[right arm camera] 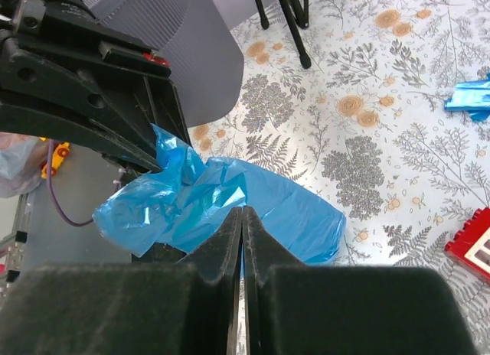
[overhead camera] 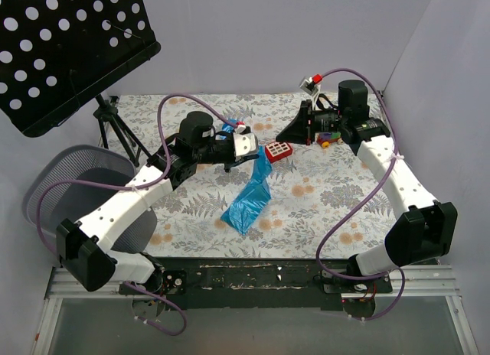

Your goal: Put the trash bags into the trash bin

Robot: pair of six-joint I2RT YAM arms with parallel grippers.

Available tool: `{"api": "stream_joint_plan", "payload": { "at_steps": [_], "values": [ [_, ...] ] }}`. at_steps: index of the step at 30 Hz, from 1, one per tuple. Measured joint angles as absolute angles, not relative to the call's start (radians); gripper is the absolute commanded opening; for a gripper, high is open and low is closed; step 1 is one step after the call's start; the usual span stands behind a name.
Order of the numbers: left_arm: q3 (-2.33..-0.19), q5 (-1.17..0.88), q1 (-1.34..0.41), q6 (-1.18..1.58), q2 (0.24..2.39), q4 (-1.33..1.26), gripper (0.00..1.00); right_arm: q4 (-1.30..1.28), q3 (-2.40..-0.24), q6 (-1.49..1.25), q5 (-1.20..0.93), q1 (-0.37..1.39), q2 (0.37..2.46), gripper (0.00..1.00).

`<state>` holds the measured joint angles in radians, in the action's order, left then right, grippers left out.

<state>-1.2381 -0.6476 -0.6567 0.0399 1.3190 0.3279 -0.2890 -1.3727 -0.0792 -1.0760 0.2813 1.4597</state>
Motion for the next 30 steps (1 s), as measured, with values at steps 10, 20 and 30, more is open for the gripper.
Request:
{"api": "stream_joint_plan", "payload": {
  "at_steps": [10,20,30],
  "values": [
    [-1.184,-0.635,-0.660,-0.108,1.294,0.292,0.00,-0.268,-1.404,-0.190,-1.101,0.320,1.467,0.62],
    [-1.169,-0.569,-0.673,-0.204,1.290,0.253,0.00,-0.351,-1.481,-0.221,-0.972,0.409,1.489,0.63],
    [-1.157,-0.527,-0.674,-0.204,1.288,0.231,0.00,-0.398,-1.481,-0.208,-0.907,0.415,1.493,0.61]
  ]
}}
